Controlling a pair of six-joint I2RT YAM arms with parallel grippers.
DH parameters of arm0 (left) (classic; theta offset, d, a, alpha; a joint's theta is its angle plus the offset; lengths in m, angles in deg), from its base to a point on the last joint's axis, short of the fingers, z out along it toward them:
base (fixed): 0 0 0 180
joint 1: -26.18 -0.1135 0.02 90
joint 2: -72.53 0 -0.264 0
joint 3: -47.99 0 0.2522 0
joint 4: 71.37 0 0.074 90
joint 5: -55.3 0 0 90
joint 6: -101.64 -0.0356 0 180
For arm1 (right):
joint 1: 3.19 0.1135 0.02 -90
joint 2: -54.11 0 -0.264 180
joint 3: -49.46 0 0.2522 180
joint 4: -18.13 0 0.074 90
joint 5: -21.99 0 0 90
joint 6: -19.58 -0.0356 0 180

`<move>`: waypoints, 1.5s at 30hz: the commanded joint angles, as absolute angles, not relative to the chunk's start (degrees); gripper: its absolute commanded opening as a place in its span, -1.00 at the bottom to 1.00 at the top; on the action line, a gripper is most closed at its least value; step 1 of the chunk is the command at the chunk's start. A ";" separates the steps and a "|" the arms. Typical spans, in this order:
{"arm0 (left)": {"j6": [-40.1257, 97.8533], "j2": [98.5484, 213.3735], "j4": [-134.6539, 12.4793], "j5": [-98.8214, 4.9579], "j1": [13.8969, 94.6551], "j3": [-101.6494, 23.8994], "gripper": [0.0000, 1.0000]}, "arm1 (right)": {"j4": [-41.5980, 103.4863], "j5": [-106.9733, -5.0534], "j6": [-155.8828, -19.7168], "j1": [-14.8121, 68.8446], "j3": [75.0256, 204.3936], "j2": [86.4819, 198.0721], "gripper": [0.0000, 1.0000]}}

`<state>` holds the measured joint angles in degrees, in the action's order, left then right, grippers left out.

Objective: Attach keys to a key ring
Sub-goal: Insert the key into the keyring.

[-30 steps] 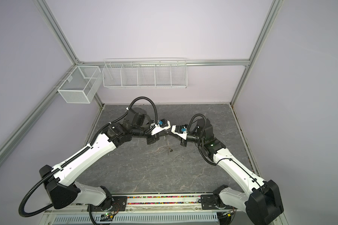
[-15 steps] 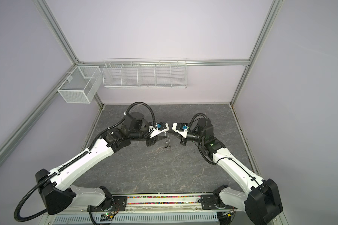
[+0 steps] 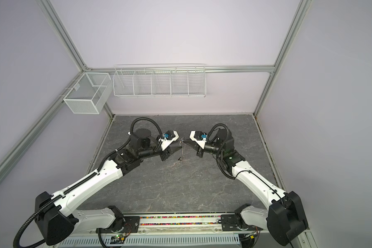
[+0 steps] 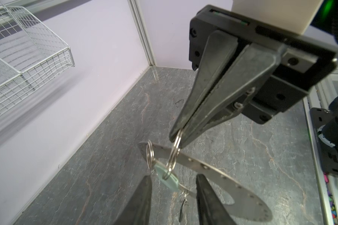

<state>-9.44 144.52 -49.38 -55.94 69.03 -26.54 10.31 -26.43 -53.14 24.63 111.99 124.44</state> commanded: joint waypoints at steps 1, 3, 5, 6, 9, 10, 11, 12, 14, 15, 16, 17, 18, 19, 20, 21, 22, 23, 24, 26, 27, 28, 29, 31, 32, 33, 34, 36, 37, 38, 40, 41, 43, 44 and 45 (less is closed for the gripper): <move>-6.71 145.54 -53.13 -57.84 68.80 -26.15 -0.37 | 6.18 -25.61 -54.79 24.44 111.12 124.38 -0.86; -6.56 146.13 -52.97 -56.95 68.72 -26.54 -0.45 | 5.49 -25.74 -55.12 24.47 110.94 124.38 -0.85; -6.38 146.44 -53.04 -55.82 68.64 -26.68 -0.55 | 4.95 -25.57 -55.51 24.40 110.82 124.50 -0.86; -6.31 146.57 -53.15 -55.71 68.58 -26.76 -0.59 | 4.47 -25.47 -55.85 24.48 110.78 124.59 -0.85; -5.95 147.05 -53.49 -55.36 68.54 -27.07 -0.67 | 3.65 -25.65 -56.52 24.47 110.59 124.77 -0.86; -5.92 147.12 -53.52 -55.31 68.54 -27.20 -0.72 | 3.52 -25.71 -56.60 24.48 110.48 124.84 -0.86; -5.92 147.24 -53.33 -55.28 68.47 -27.34 -0.79 | 3.21 -25.87 -56.82 24.50 110.42 124.95 -0.86; -6.02 147.45 -53.16 -55.07 68.50 -27.46 -0.84 | 2.84 -26.03 -57.09 24.49 110.31 125.00 -0.86; -6.17 147.61 -52.94 -54.79 68.54 -27.63 -0.94 | 1.84 -26.72 -57.68 24.46 110.07 125.08 -0.86; -6.42 147.73 -52.71 -54.73 68.54 -27.77 -0.97 | 1.16 -27.24 -58.18 24.49 109.91 125.11 -0.85; -6.55 147.77 -52.65 -54.45 68.54 -27.82 -0.98 | 0.46 -27.63 -58.66 24.47 109.73 125.15 -0.85; -6.73 147.93 -52.52 -54.19 68.54 -27.91 -1.00 | -0.44 -28.50 -59.74 24.45 109.67 125.45 -0.85; -6.88 148.12 -52.44 -53.85 68.52 -27.99 -1.00 | -1.15 -29.14 -60.67 24.47 109.75 125.71 -0.86; -6.92 148.28 -52.52 -53.53 68.56 -28.13 -1.00 | -1.82 -29.72 -61.63 24.46 109.76 126.02 -0.86; -6.95 148.42 -52.62 -52.84 68.63 -28.17 -1.00 | -2.69 -30.48 -62.81 24.42 109.71 126.47 -0.86; -6.82 148.60 -52.64 -52.15 68.71 -28.34 -1.00 | -3.81 -31.25 -63.92 24.42 109.59 126.90 -0.86; -6.81 148.75 -52.78 -51.63 68.80 -28.41 -1.00 | -4.56 -31.90 -64.77 24.44 109.54 127.20 -0.85; -6.81 148.90 -52.88 -51.07 68.94 -28.52 -1.00 | -5.63 -32.51 -65.77 24.49 109.39 127.55 -0.86; -7.00 149.15 -52.95 -50.34 69.21 -28.65 -1.00 | -6.70 -33.33 -66.89 24.47 109.21 127.84 -0.86; -7.57 149.69 -53.08 -48.59 69.89 -28.85 -1.00 | -8.12 -34.53 -68.59 24.43 109.19 128.50 -0.86; -7.84 149.95 -53.05 -47.71 70.19 -28.95 -1.00 | -8.49 -35.10 -69.20 24.48 109.33 128.76 -0.86; -8.22 150.19 -53.19 -46.56 70.61 -29.05 -1.00 | -8.92 -35.52 -69.72 24.53 109.36 129.13 -0.86; -8.47 150.53 -53.34 -45.19 71.03 -29.20 -1.00 | -9.13 -35.94 -69.97 24.59 109.45 129.28 -0.86; -9.33 150.92 -53.45 -42.16 71.89 -29.57 -1.00 | -9.15 -37.33 -70.41 24.75 109.55 129.69 -0.86; -9.73 151.09 -53.39 -40.48 72.33 -29.75 -1.00 | -9.17 -38.02 -70.46 24.82 109.54 129.78 -0.86; -10.25 151.31 -53.31 -39.17 72.72 -29.90 -1.00 | -9.28 -38.79 -70.62 24.93 109.53 129.95 -0.86; -10.75 151.46 -53.26 -37.78 73.05 -30.08 -1.00 | -9.56 -39.50 -70.92 24.88 109.53 130.08 -0.86; -11.52 151.83 -53.25 -35.18 73.71 -30.24 -1.00 | -9.74 -40.67 -71.30 24.96 109.49 130.38 -0.85; -12.14 152.08 -53.18 -33.68 74.11 -30.35 -1.00 | -10.00 -41.30 -71.55 24.97 109.54 130.55 -0.85; -12.71 152.45 -53.16 -32.17 74.52 -30.45 -1.00 | -10.03 -41.90 -71.61 25.10 109.54 130.67 -0.86; -13.60 153.07 -52.94 -30.39 75.19 -30.63 -1.00 | -10.58 -43.14 -72.06 25.11 109.54 130.85 -0.86; -14.06 153.46 -53.07 -29.48 75.60 -30.55 -1.00 | -10.78 -43.71 -72.11 25.06 109.46 131.01 -0.86; -14.89 154.07 -53.20 -27.49 76.55 -30.55 -1.00 | -11.20 -44.51 -72.40 25.18 109.70 131.26 -0.86; -15.14 154.28 -53.46 -26.75 76.86 -30.55 -1.00 | -11.55 -44.71 -72.54 25.13 109.70 131.50 -0.86; -15.29 154.41 -53.74 -26.53 77.05 -30.55 -1.00 | -11.78 -44.75 -72.73 25.21 109.81 131.69 -0.86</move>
<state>-13.11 153.33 -54.86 -28.92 75.69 -29.76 -5.71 -41.16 -71.08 25.13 109.59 131.28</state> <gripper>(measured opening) 0.050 0.073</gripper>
